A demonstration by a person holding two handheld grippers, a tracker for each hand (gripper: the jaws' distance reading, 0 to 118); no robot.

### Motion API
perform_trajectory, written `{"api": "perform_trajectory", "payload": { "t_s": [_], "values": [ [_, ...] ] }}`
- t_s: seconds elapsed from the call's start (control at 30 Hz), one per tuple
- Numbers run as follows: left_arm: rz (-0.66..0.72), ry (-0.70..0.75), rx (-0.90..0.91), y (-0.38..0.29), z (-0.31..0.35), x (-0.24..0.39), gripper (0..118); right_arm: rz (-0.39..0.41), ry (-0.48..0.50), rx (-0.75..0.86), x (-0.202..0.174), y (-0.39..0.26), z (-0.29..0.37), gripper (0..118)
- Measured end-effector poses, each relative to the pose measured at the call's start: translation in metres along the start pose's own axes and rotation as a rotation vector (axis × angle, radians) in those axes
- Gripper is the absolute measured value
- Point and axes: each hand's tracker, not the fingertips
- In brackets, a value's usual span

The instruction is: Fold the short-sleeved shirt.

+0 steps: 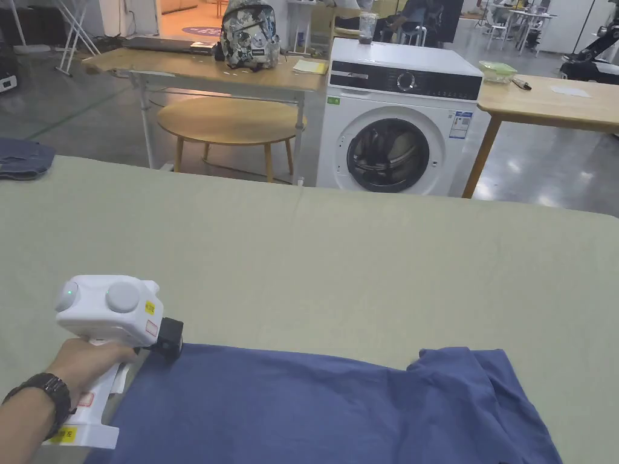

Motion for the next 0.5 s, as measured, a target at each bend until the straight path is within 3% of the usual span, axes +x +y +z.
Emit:
{"api": "perform_trajectory", "payload": {
  "t_s": [0.07, 0.2, 0.37, 0.4, 0.47, 0.5],
  "values": [
    [-0.069, 0.076, 0.054, -0.003, 0.005, 0.015, 56, -0.007, -0.007, -0.01, 0.003, -0.001, -0.001, 0],
    [-0.103, 0.033, 0.087, -0.012, 0.009, 0.031, 0, -0.032, -0.02, -0.031, 0.01, 0.002, -0.007, 0],
    [-0.123, 0.038, 0.144, -0.017, 0.028, 0.028, 0, -0.074, -0.008, -0.089, 0.036, 0.037, -0.024, 2],
    [-0.105, 0.023, 0.159, -0.018, 0.035, 0.025, 0, -0.081, -0.001, -0.11, 0.044, 0.045, -0.031, 10],
    [-0.094, 0.008, 0.197, -0.019, 0.048, 0.016, 0, -0.077, -0.007, -0.177, 0.062, 0.067, -0.053, 38],
    [-0.095, 0.009, 0.208, -0.02, 0.055, 0.014, 0, -0.078, -0.003, -0.218, 0.07, 0.077, -0.065, 42]
  ]
}}
